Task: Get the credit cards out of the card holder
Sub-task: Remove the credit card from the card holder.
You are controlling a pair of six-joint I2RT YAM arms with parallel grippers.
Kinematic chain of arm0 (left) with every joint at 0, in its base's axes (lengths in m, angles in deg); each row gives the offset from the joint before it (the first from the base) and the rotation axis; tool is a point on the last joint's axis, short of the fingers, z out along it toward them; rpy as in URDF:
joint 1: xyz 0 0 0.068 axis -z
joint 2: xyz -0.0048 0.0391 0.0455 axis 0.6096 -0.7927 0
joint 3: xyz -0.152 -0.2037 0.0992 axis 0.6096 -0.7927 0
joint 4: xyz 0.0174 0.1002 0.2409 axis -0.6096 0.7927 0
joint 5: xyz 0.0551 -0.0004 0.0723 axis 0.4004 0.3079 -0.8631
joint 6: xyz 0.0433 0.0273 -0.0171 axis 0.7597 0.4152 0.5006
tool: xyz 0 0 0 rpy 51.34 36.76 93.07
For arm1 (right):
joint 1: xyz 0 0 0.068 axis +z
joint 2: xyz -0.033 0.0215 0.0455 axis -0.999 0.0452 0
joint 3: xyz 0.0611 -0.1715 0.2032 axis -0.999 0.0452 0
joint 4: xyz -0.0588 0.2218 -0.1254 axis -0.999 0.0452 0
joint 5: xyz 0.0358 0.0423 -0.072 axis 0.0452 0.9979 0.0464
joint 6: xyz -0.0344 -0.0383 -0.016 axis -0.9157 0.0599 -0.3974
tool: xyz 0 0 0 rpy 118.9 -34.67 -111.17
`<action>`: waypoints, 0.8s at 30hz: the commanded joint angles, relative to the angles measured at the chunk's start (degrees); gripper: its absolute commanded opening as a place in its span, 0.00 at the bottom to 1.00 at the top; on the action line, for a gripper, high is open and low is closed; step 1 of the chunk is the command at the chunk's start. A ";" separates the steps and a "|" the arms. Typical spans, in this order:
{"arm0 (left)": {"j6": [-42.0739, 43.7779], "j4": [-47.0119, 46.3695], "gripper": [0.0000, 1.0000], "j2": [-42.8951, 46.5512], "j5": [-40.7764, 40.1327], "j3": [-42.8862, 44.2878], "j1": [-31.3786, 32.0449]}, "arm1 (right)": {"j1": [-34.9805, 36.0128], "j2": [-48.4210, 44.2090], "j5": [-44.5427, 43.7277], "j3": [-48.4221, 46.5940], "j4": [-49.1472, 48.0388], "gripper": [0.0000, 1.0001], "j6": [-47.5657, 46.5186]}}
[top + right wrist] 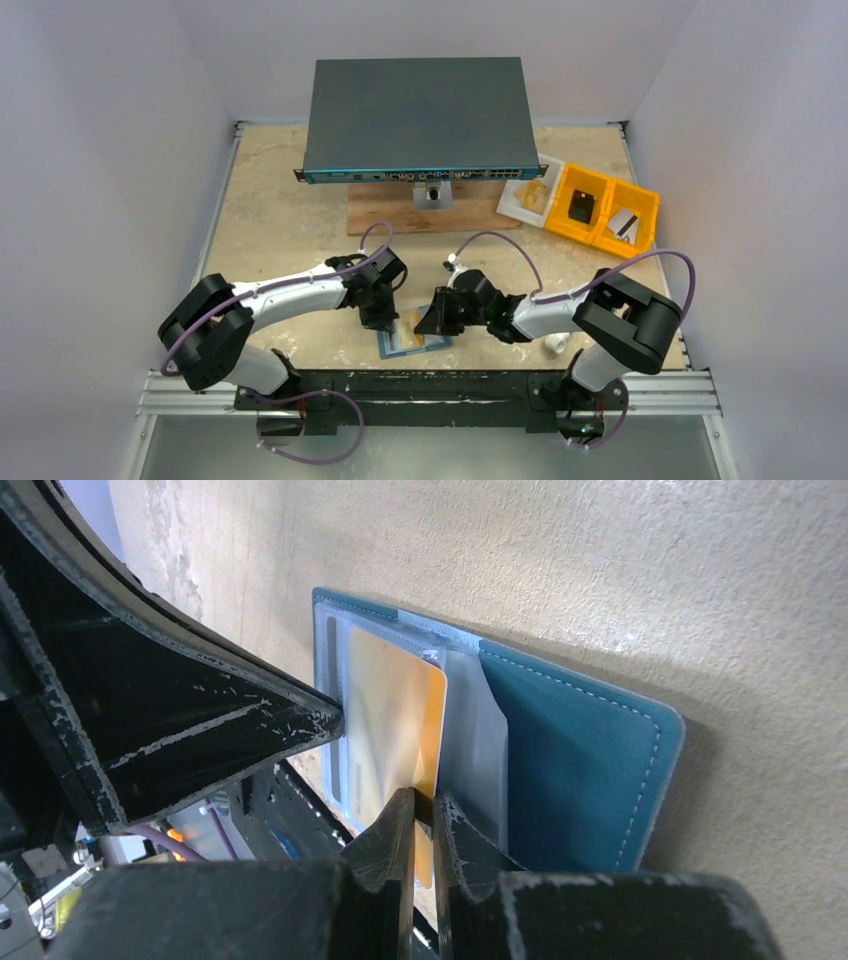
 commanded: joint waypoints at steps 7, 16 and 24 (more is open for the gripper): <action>-0.24 0.61 0.00 -2.27 -4.20 -5.56 -1.89 | -1.18 -3.54 -3.54 2.02 3.36 0.00 -0.82; 0.28 0.16 0.00 -2.54 -3.53 -5.20 -2.00 | -1.42 -1.22 -0.45 2.35 -1.53 0.24 -0.75; 0.12 0.10 0.00 -2.81 -3.28 -4.43 -2.00 | -1.54 2.39 1.37 1.48 -4.91 0.13 0.10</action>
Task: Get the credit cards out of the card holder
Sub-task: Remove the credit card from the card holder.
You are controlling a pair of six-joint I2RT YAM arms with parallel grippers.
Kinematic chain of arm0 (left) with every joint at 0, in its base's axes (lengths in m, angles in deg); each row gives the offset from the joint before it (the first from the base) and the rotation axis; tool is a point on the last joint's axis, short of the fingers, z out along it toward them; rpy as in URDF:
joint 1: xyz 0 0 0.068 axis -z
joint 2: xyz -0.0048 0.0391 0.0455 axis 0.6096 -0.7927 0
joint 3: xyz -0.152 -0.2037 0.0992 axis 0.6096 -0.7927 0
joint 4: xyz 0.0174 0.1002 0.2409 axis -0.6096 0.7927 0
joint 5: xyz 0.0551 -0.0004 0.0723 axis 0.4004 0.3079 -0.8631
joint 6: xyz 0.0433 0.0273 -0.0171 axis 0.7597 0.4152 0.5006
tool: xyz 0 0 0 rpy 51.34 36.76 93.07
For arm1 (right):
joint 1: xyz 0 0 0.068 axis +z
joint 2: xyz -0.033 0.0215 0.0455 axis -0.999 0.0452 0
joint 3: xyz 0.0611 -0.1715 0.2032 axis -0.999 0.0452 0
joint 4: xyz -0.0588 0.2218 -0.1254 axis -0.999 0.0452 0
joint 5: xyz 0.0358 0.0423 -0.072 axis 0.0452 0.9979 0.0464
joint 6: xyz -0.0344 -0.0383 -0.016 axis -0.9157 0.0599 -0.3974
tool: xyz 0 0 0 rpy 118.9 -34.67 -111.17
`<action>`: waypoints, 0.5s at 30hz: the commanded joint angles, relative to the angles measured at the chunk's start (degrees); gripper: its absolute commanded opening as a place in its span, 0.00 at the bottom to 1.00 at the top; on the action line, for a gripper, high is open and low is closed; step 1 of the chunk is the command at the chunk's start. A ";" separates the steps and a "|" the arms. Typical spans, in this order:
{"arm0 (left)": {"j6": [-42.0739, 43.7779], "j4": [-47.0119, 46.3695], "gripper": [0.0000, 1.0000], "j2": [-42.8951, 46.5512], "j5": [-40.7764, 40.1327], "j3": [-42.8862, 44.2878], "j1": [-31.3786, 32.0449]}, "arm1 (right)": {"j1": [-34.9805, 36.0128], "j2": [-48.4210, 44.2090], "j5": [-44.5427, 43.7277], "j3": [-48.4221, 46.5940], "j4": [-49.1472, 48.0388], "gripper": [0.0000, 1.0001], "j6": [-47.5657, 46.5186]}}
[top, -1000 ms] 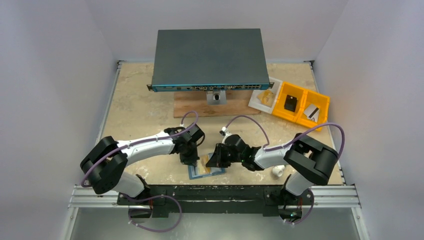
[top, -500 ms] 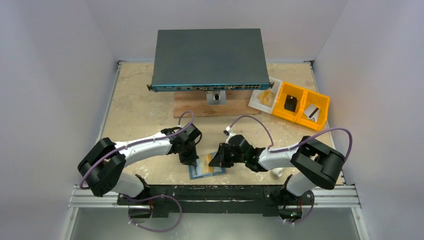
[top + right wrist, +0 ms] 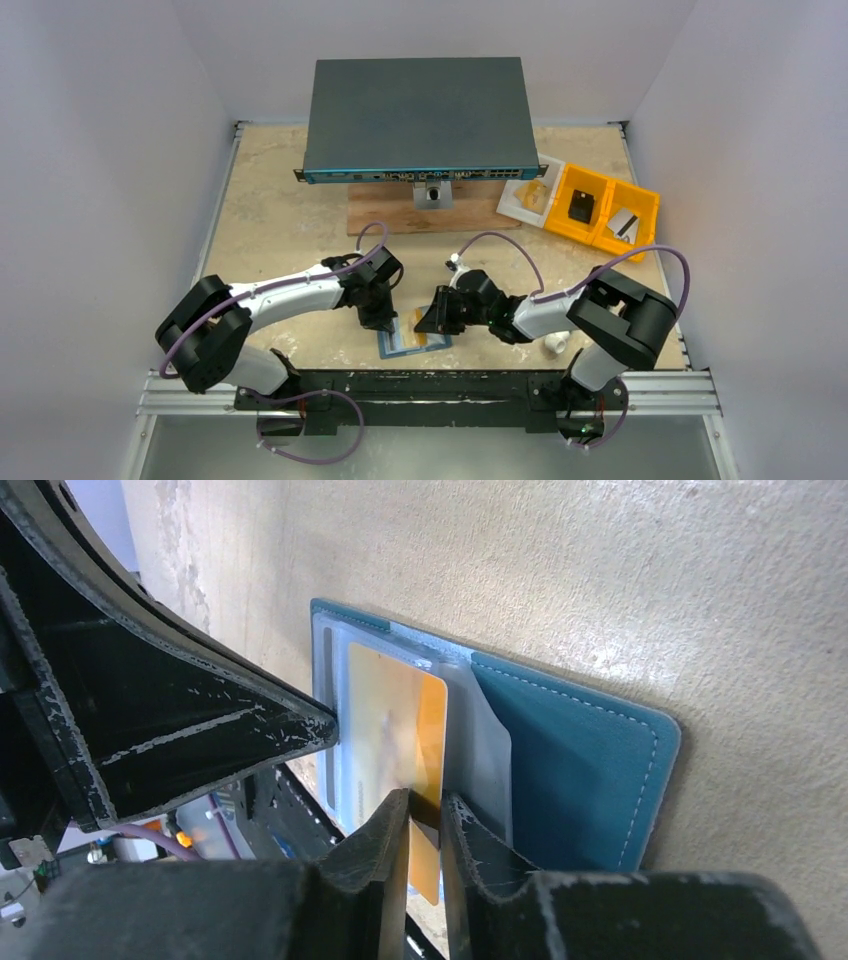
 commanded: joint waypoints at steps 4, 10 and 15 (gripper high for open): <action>0.90 2.16 0.00 -3.81 -6.26 -2.80 -0.17 | -0.64 1.16 0.21 0.00 0.07 0.00 -0.23; 0.64 5.20 0.00 -3.25 -9.26 -2.45 -0.27 | -1.15 -3.35 -3.60 1.82 4.39 0.00 -1.15; 0.61 6.31 0.00 -2.75 -10.11 -2.42 -0.27 | -1.37 -8.24 -6.24 3.21 9.13 0.00 -2.05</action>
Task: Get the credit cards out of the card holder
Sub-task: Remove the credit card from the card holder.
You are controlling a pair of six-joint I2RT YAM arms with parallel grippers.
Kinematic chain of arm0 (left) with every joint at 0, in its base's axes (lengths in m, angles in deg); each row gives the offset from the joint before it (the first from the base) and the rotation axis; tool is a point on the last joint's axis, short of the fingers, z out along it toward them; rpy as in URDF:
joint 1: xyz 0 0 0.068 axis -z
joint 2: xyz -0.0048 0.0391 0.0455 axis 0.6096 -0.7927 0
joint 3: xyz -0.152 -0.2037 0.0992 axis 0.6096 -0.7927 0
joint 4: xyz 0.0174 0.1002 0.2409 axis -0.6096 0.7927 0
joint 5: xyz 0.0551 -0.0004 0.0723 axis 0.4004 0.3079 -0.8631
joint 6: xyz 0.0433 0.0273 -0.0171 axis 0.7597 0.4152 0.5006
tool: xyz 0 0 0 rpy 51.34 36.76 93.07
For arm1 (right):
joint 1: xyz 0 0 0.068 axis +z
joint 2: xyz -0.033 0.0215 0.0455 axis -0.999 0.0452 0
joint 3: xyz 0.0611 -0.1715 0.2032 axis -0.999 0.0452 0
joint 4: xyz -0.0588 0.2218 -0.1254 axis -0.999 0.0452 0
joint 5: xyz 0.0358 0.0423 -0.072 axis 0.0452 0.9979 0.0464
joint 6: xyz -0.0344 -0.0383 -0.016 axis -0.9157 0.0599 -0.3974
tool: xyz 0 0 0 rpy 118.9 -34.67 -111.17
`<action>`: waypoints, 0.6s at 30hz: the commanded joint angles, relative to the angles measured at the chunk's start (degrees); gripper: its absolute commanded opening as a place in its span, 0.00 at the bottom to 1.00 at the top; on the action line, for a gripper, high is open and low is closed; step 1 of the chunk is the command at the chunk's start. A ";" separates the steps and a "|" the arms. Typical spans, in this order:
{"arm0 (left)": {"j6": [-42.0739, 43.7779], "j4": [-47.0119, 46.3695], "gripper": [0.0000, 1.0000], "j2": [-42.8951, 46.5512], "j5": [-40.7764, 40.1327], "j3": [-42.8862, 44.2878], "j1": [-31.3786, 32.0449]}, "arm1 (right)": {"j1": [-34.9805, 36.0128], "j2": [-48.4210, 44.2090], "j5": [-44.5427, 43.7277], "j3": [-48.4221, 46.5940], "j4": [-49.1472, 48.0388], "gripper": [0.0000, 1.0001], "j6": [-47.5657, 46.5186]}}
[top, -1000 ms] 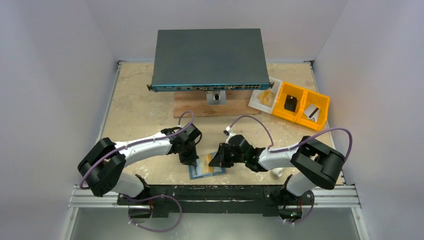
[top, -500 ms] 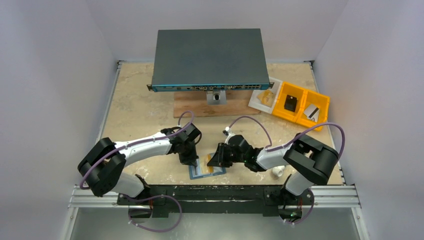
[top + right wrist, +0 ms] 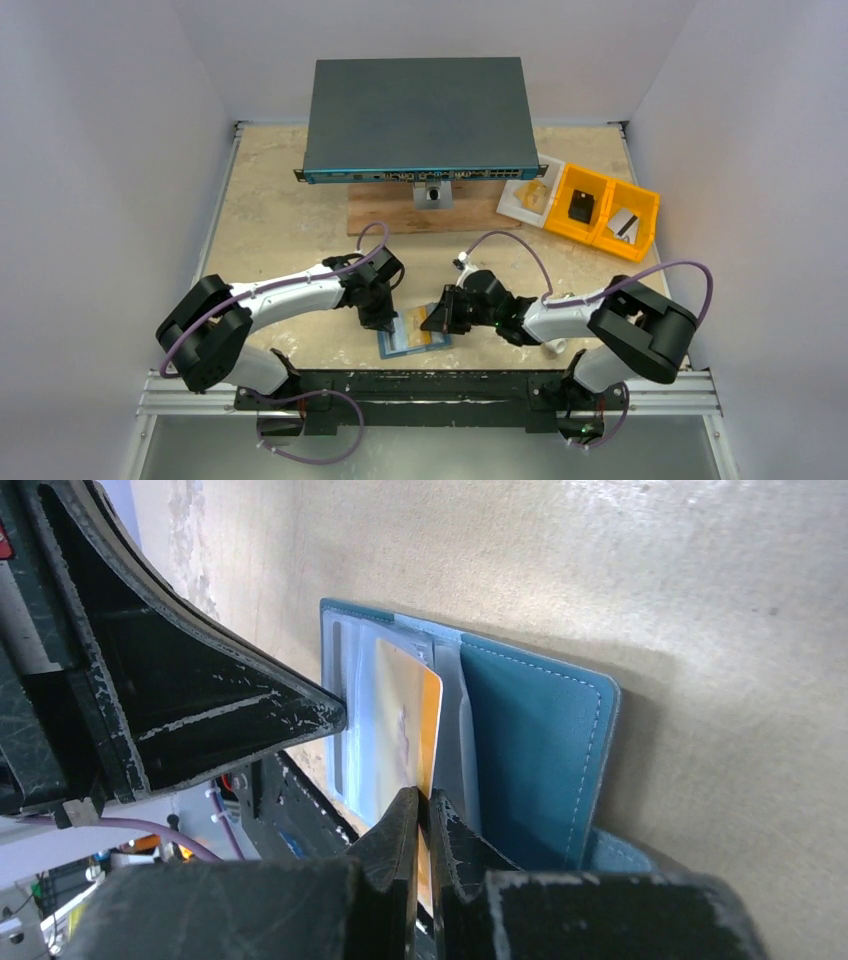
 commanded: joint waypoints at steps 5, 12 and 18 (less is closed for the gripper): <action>0.61 5.46 0.00 -2.30 -9.03 -2.87 -0.29 | -0.78 -8.29 -6.93 1.60 12.04 0.00 -3.37; 1.52 5.03 0.00 -1.01 -8.57 -2.20 -0.22 | -0.96 -13.15 -9.04 0.83 17.82 0.00 -3.78; 2.17 5.46 0.00 0.00 -8.31 -0.79 -0.03 | -1.20 -17.37 -10.02 -0.72 22.51 0.00 -4.24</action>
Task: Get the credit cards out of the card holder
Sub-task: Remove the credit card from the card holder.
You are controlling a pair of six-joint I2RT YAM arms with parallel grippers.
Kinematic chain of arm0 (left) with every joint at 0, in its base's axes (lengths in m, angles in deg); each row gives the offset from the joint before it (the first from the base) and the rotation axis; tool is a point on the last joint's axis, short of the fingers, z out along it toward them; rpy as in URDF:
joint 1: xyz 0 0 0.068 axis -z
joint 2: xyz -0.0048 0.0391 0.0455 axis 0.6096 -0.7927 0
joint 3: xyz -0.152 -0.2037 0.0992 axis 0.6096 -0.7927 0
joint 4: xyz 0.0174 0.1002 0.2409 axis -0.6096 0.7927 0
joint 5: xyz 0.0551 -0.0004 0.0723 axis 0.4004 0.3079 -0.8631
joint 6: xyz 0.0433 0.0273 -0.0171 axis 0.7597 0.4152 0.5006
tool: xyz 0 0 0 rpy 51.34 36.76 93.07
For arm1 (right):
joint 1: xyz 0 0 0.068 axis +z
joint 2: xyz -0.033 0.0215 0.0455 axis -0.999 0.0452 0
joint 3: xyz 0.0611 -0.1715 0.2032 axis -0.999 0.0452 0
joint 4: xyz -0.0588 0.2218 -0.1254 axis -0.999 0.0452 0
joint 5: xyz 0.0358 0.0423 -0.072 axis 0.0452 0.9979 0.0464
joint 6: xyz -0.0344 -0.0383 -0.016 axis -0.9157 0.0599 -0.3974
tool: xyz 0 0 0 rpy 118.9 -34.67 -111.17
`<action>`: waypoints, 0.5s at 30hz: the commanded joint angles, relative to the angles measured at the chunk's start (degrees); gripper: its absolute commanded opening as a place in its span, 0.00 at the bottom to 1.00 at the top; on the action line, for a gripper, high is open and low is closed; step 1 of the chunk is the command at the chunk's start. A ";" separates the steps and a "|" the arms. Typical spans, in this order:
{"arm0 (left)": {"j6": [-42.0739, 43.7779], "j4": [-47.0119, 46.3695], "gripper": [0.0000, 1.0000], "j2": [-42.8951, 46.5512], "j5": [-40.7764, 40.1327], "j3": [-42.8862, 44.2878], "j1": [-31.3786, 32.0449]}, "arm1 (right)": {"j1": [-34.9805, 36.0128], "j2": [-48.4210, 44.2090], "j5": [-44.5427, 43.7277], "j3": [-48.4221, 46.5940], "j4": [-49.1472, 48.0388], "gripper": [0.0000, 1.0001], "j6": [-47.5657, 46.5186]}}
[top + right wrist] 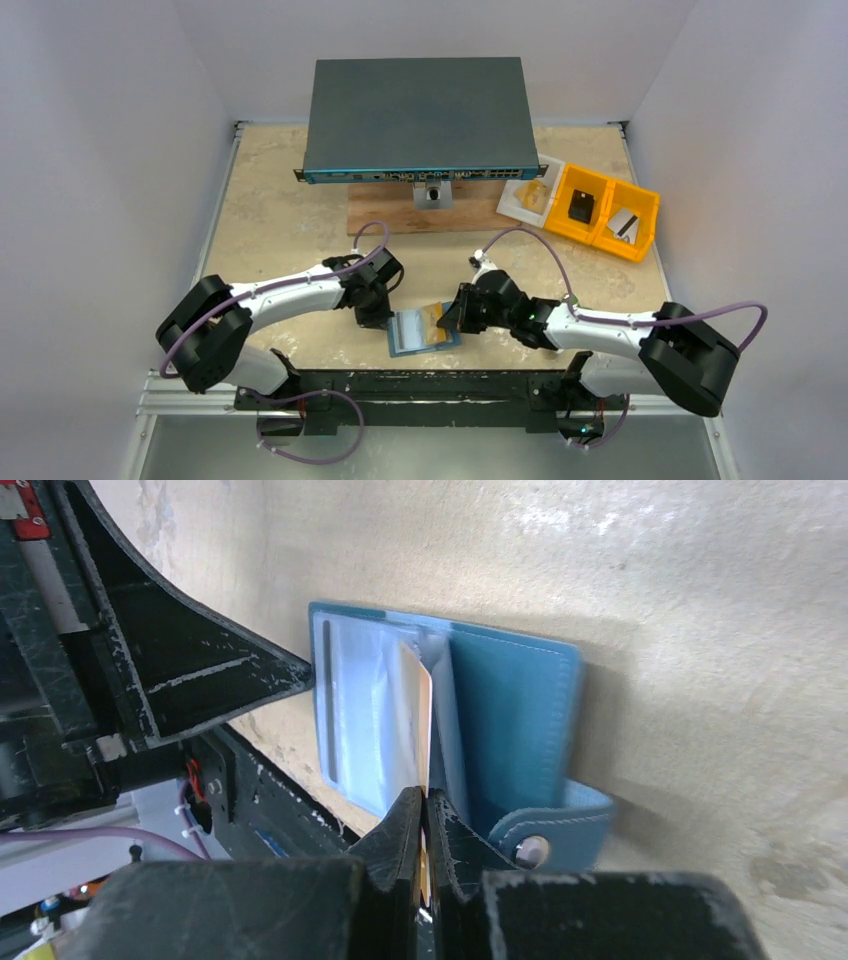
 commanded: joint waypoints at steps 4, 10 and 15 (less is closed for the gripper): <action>2.24 5.78 0.00 -0.17 -5.71 0.48 -0.05 | -0.80 -6.73 -5.20 -3.33 10.17 0.00 -2.44; 2.69 6.30 0.00 1.46 -5.57 1.90 -0.07 | -1.14 -9.20 -5.86 -5.32 14.00 0.00 -3.43; 3.78 6.08 0.00 3.08 -4.34 4.67 -0.06 | -1.11 -7.57 -5.45 -5.78 14.65 0.00 -3.55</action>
